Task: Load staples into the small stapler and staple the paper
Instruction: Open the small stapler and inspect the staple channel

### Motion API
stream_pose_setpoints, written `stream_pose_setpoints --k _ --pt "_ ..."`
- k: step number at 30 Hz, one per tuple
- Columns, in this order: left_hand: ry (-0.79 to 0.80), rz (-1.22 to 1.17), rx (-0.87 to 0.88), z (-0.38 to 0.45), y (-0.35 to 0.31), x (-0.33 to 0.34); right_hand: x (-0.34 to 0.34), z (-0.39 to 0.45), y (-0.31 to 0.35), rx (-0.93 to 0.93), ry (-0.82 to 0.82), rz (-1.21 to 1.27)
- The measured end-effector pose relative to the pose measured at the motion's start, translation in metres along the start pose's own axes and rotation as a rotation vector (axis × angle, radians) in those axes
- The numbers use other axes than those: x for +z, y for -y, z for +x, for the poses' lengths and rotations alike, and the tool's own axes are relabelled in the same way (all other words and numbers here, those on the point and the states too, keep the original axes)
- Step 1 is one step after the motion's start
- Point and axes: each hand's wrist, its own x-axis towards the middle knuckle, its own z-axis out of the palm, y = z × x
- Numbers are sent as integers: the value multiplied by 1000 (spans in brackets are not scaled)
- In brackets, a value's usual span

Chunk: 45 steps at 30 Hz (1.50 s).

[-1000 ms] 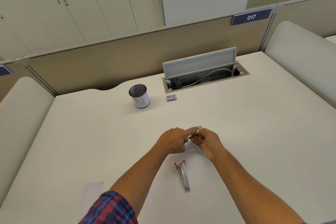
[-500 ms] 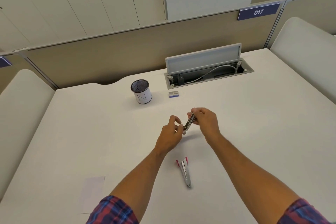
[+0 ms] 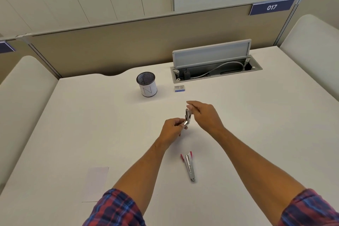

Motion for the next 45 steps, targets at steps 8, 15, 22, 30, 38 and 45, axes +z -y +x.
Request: stream_pose_setpoints --k 8,15,22,30,38,45 --pt "14 -3 -76 1 -2 -4 0 4 -8 118 -50 158" --pt "56 -64 -89 -5 -11 -6 -4 -3 -15 323 -6 548" --pt "81 -59 -76 -13 -26 -5 -1 -9 -20 267 12 596" --pt "134 368 84 -27 -47 4 0 -20 -28 322 13 657" --pt "175 553 241 -35 -54 14 2 -30 -25 251 34 594" --pt "179 546 266 -39 -52 19 1 -37 -24 216 -16 586"
